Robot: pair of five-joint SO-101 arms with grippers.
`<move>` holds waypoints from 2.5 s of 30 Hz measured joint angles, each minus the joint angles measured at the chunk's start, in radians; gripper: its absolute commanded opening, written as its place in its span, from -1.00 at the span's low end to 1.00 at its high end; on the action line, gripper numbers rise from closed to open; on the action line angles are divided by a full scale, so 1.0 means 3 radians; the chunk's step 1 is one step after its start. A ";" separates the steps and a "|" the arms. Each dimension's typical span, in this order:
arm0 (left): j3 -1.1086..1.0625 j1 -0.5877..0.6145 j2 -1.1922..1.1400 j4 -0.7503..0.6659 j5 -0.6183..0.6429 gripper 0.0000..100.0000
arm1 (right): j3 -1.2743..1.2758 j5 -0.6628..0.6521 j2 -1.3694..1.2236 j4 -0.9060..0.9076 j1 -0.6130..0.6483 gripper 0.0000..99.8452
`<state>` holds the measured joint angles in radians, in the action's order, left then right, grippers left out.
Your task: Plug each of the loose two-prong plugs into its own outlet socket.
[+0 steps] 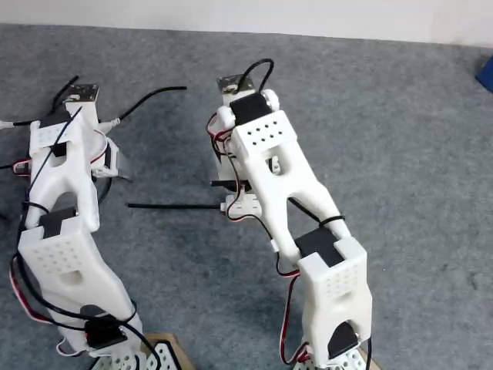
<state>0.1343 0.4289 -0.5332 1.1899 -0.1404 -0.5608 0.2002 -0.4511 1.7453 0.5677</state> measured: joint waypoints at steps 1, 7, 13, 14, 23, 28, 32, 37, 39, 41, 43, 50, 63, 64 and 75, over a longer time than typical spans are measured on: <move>0.0000 0.0000 0.0000 0.0000 0.0000 -0.43 | 0.0000 0.0000 0.0000 0.0000 0.0000 -0.99; 0.0000 0.0000 0.0000 0.0000 0.0000 -0.43 | -0.0015 0.0000 -0.0210 0.0000 0.0000 -0.99; 0.0000 0.0000 0.0000 0.0000 0.0000 -0.43 | -0.0046 0.0000 -0.0235 0.0000 0.0000 -0.99; 0.0000 0.0000 0.0000 0.0000 0.0000 -0.43 | -0.0046 0.0000 -0.0235 0.0000 0.0000 -0.99; 0.0000 0.0000 0.0000 0.0000 0.0000 -0.43 | -0.0046 0.0000 -0.0235 0.0000 0.0000 -0.99; 0.0000 0.0000 0.0000 0.0000 0.0000 -0.43 | -0.0046 0.0000 -0.0261 0.0000 0.0000 -0.99; 0.0000 0.0000 0.0000 0.0000 0.0000 -0.43 | -0.0123 0.0000 -0.0440 0.0000 0.0005 -0.99; 0.0000 0.0000 0.0000 0.0000 0.0000 -0.43 | -0.0486 0.0000 -0.0869 0.0005 0.0015 -0.99; 0.0000 0.0000 0.0000 0.0000 0.0000 -0.43 | -0.0665 0.0000 -0.1013 0.0005 0.0005 -0.99; 0.0000 0.0000 0.0000 0.0000 0.0000 -0.43 | -0.0813 0.0000 -0.1146 0.0010 0.0000 -0.99; 0.0000 0.0000 0.0000 0.0000 0.0000 -0.43 | -0.0921 0.0000 -0.1263 0.0010 -0.0005 -0.99; 0.0000 0.0000 0.0000 0.0000 0.0000 -0.43 | -0.1018 -0.0031 -0.1601 0.0010 -0.0015 -0.99; 0.0000 0.0026 0.0010 0.0000 -0.0235 -0.43 | -0.0864 -0.0194 -0.1227 0.0010 -0.0005 -0.81; 0.0005 0.0051 0.0041 0.0000 -0.0245 -0.43 | -0.0757 -0.0230 -0.1089 0.0010 -0.0005 -0.77; 0.0031 0.0194 0.0353 0.0199 -0.0261 -0.42 | 0.0644 -0.0547 0.0527 0.0010 0.0430 -0.72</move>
<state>0.1435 0.4872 -0.4273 1.2497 -0.2186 -0.3675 0.0361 -0.2931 1.7484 0.6966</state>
